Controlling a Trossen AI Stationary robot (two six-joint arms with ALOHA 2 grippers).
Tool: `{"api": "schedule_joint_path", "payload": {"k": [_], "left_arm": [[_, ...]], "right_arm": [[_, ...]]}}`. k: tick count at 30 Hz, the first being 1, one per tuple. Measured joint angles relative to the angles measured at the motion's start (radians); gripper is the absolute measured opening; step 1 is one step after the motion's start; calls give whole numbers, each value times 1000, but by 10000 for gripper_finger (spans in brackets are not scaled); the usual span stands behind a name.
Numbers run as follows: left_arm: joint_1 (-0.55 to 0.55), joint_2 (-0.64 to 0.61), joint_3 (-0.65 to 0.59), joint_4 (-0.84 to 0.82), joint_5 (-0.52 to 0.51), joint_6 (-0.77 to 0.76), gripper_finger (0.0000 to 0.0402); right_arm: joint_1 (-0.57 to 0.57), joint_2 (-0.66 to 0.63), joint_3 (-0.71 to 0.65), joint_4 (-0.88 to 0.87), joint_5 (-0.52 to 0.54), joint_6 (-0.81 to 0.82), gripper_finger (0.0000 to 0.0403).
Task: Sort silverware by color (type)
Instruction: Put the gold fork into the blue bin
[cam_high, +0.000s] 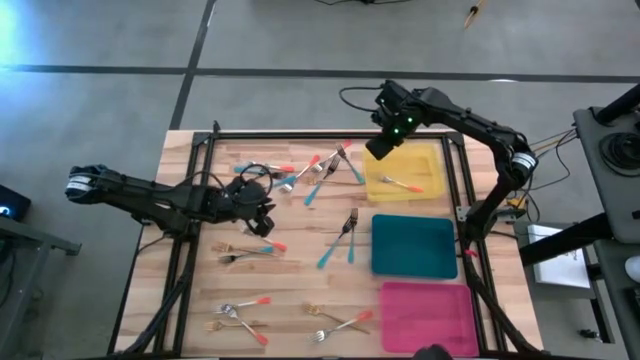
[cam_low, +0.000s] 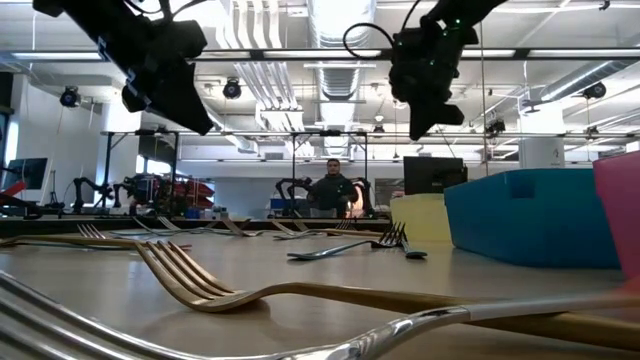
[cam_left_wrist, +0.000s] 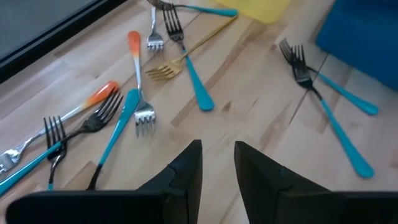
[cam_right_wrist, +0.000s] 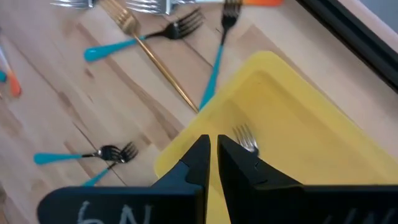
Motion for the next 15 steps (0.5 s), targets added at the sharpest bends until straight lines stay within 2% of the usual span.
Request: {"api": "schedule_joint_path", "payload": {"k": [4,8,10,15], "left_arm": [[0,0,0,27,0,0,78],[0,0,0,41,0,0,78],[0,0,0,40,0,0,78],[0,0,0,43,0,0,78]], "right_arm": [[33,0,0,60,10,36,22],[53,0,0,57,152,54,22],[51,0,0,60,111,39,23],[47,1,-16,86,-107,76,25]]}}
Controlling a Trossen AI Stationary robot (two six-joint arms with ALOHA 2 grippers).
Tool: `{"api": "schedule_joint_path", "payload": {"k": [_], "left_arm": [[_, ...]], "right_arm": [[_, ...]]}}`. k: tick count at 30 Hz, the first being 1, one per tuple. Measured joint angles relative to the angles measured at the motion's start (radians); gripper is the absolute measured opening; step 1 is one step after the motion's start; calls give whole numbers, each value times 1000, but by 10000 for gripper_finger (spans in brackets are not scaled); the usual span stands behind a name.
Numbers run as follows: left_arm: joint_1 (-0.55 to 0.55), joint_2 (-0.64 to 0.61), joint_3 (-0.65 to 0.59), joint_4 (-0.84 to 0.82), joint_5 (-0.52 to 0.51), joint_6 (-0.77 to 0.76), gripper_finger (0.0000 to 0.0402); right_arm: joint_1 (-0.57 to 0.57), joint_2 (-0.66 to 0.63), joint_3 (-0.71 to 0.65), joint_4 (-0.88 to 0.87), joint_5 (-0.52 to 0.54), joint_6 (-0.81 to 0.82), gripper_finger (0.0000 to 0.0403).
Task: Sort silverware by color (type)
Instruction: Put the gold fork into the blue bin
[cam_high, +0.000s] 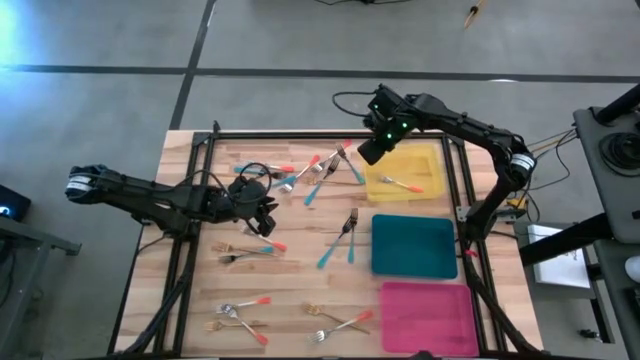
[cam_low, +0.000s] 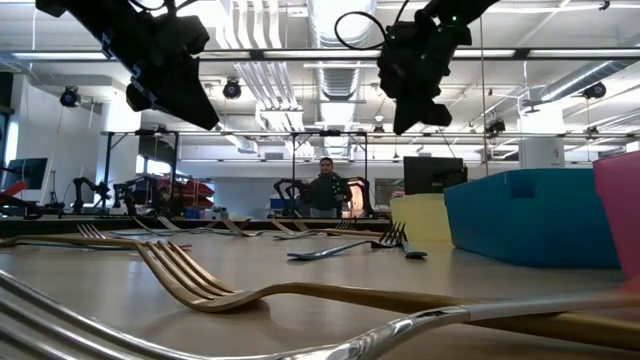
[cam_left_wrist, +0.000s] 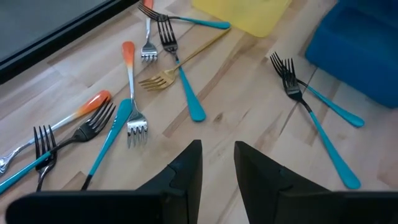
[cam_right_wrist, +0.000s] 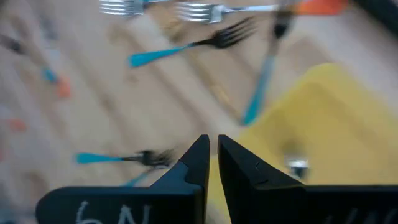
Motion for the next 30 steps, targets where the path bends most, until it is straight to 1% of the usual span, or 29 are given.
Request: {"api": "schedule_joint_path", "payload": {"k": [4,6,8,11,12,15,17,18,21,23,27,30], "left_arm": [[0,0,0,10,0,0,78],[0,0,0,18,0,0,78],[0,0,0,27,0,0,78],[0,0,0,29,0,0,78],[0,0,0,29,0,0,78],[0,0,0,30,0,0,78],[0,0,0,30,0,0,78],[0,0,0,30,0,0,78],[0,0,0,33,0,0,78],[0,0,0,33,0,0,78],[0,0,0,35,0,0,78],[0,0,0,36,0,0,78]], "right_arm": [[-1,0,-1,21,-57,73,27],[7,0,-1,26,-79,84,38],[21,0,-2,37,-87,84,65],[39,0,-2,113,-122,59,124],[46,0,-2,134,-107,23,144],[71,2,-2,141,39,-139,196],[84,9,-2,153,52,-173,218],[89,10,-2,153,53,-162,226],[100,11,-2,153,54,-96,235],[100,14,-2,153,55,-90,235],[99,19,-3,172,56,-92,225],[111,42,-3,152,56,-109,216]]}}
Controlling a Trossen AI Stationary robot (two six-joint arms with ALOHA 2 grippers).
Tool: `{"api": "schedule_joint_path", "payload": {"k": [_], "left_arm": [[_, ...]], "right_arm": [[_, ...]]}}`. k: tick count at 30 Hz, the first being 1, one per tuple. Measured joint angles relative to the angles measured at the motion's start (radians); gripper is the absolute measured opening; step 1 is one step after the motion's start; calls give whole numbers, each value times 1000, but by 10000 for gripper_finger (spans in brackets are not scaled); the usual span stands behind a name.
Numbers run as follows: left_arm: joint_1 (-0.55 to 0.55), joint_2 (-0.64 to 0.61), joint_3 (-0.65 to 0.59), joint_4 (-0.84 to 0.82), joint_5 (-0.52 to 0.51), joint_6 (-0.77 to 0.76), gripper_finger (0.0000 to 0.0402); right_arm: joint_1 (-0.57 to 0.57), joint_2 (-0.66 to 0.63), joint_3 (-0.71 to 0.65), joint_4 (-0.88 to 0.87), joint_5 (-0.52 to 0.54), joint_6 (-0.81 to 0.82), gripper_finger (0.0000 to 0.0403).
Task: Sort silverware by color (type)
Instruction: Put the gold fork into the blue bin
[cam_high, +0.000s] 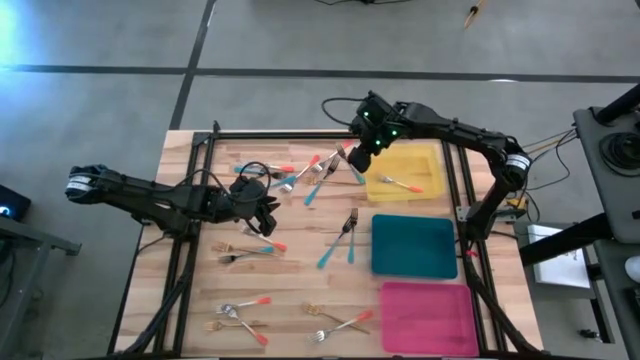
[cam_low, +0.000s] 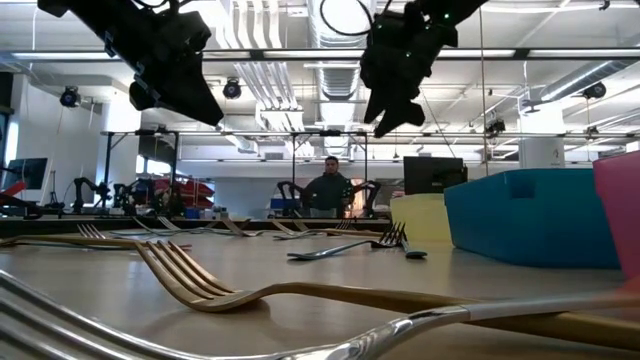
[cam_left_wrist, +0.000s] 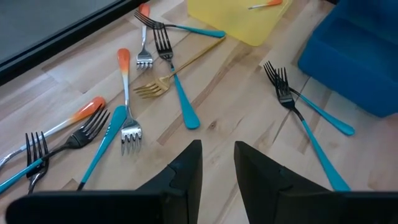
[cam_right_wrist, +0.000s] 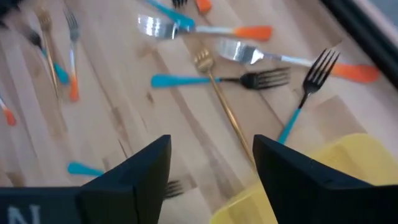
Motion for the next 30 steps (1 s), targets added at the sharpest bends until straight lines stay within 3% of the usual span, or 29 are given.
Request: {"api": "schedule_joint_path", "payload": {"k": [8,25,30], "left_arm": [[0,0,0,3,0,0,78],[0,0,0,70,-1,3,78],[0,0,0,72,-1,-4,78]], "right_arm": [[72,126,3,-12,0,-258,208],[139,324,108,115,5,-285,208],[141,401,150,110,121,-337,207]]}}
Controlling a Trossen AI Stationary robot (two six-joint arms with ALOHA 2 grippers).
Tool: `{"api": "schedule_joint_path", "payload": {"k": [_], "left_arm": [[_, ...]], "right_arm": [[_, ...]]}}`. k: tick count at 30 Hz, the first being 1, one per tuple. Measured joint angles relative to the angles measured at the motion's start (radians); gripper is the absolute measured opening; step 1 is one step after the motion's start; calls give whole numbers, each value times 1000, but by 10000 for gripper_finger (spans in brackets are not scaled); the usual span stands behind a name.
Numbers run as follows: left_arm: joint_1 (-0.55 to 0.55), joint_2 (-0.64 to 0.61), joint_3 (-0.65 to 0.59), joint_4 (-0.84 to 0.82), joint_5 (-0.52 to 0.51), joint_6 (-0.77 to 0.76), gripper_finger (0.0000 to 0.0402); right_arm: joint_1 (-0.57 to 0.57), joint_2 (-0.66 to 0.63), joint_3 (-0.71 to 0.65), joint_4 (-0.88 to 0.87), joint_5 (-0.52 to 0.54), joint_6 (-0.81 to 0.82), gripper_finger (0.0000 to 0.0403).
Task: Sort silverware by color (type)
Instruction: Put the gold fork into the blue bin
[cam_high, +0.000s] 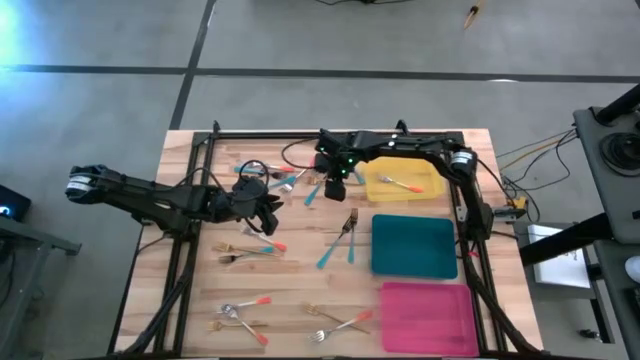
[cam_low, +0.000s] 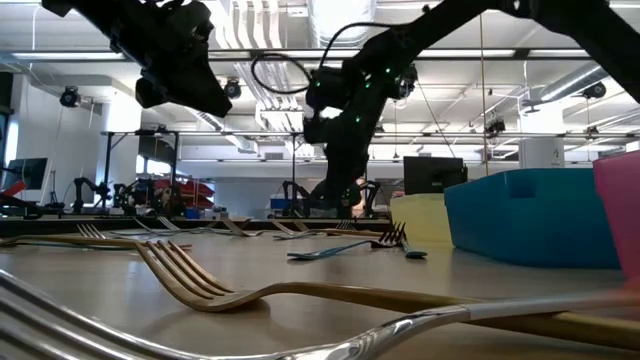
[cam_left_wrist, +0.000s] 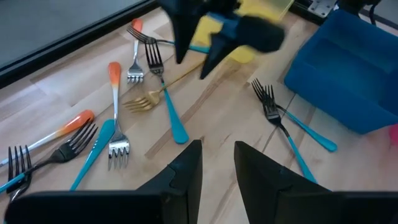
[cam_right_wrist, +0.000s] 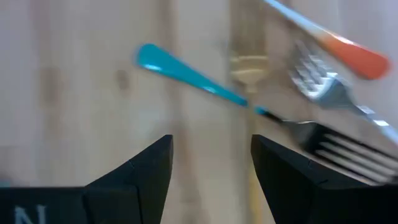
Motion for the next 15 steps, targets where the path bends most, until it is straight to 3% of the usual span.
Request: {"api": "schedule_joint_path", "payload": {"k": [4,15], "left_arm": [[0,0,0,9,1,-46,78],[1,0,0,7,1,6,78]], "right_arm": [[-1,51,45,-31,38,-23,207],[-1,138,99,-83,148,-41,207]]}}
